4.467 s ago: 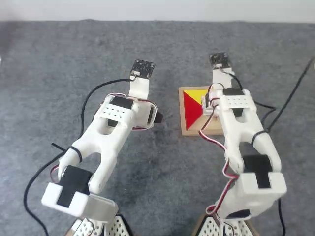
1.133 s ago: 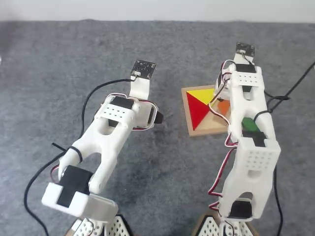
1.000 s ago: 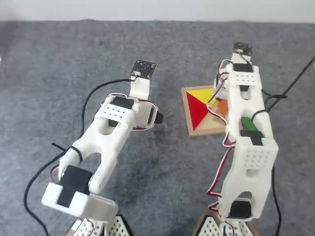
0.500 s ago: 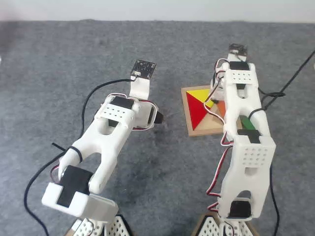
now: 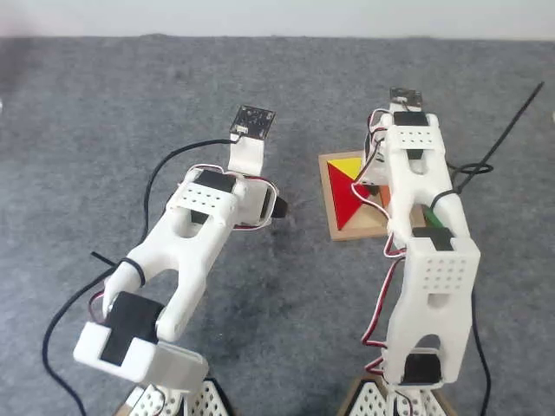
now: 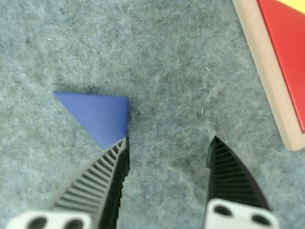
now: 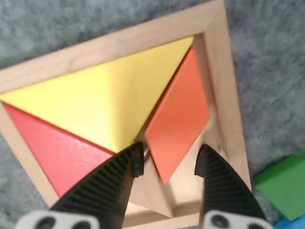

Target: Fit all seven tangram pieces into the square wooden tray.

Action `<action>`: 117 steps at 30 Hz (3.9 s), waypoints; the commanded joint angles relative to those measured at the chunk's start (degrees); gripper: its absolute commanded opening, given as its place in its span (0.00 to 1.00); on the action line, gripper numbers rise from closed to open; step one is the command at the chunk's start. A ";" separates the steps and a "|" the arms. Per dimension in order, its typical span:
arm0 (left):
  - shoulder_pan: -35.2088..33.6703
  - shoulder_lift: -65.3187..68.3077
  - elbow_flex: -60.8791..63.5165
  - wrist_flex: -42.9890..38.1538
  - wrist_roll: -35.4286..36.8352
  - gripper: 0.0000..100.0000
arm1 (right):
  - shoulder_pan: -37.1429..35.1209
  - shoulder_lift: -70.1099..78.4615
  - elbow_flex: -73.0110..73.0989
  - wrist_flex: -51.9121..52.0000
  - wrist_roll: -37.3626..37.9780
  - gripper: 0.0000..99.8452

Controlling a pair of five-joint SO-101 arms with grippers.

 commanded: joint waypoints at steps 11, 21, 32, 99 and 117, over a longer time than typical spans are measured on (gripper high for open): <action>0.35 -3.08 -0.31 -0.79 -0.26 0.26 | 2.59 -0.48 -1.14 -5.32 -15.38 0.19; 0.44 -3.08 -0.31 -0.70 -0.18 0.26 | 4.53 -0.40 -0.79 -2.51 -20.22 0.07; 0.44 -3.08 -0.22 -0.79 -0.18 0.26 | 4.09 -1.71 -1.85 1.89 -12.75 0.03; 0.44 -3.08 1.19 -2.55 -0.18 0.26 | 0.31 -5.05 -5.54 -0.57 113.67 0.03; 0.44 -3.08 1.10 -2.55 -0.18 0.26 | 4.79 -3.82 -5.54 -0.48 80.44 0.01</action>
